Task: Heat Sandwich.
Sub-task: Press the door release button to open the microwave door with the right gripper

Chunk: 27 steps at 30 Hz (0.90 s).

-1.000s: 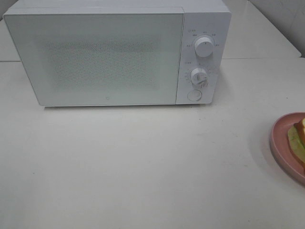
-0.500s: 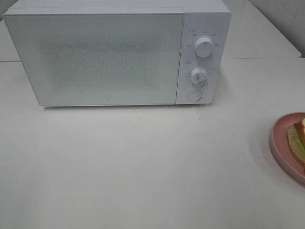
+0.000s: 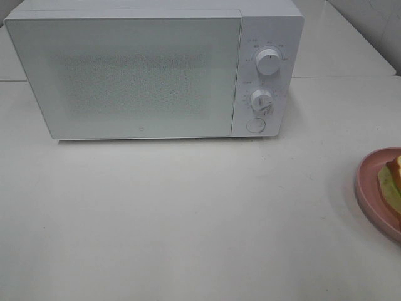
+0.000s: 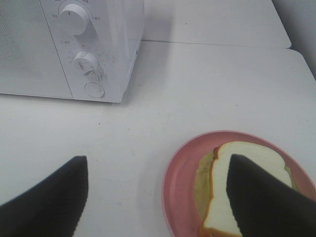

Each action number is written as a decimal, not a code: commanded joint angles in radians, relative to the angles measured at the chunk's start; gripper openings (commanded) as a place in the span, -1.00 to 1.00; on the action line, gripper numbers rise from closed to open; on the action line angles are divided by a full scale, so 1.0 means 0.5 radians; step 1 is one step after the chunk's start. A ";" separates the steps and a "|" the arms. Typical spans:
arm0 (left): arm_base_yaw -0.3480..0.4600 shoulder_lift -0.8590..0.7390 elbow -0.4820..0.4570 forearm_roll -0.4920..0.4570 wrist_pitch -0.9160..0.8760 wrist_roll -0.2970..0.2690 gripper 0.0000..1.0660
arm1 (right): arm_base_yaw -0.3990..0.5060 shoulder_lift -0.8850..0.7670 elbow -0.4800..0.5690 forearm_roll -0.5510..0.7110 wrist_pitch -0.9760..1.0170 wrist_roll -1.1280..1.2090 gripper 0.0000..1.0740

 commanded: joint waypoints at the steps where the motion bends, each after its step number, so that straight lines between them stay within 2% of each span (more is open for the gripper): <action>1: -0.010 -0.052 0.000 -0.002 -0.002 0.000 0.88 | -0.010 0.118 0.064 -0.004 -0.262 0.000 0.40; 6: -0.010 -0.052 0.000 -0.002 -0.002 0.000 0.88 | -0.010 0.310 0.130 -0.004 -0.618 0.000 0.40; 17: -0.010 -0.052 0.000 -0.002 -0.002 0.000 0.88 | -0.010 0.754 0.130 -0.004 -1.278 0.096 0.40; 27: -0.010 -0.052 0.000 -0.002 -0.002 0.000 0.88 | -0.010 1.328 0.130 -0.008 -1.892 0.164 0.40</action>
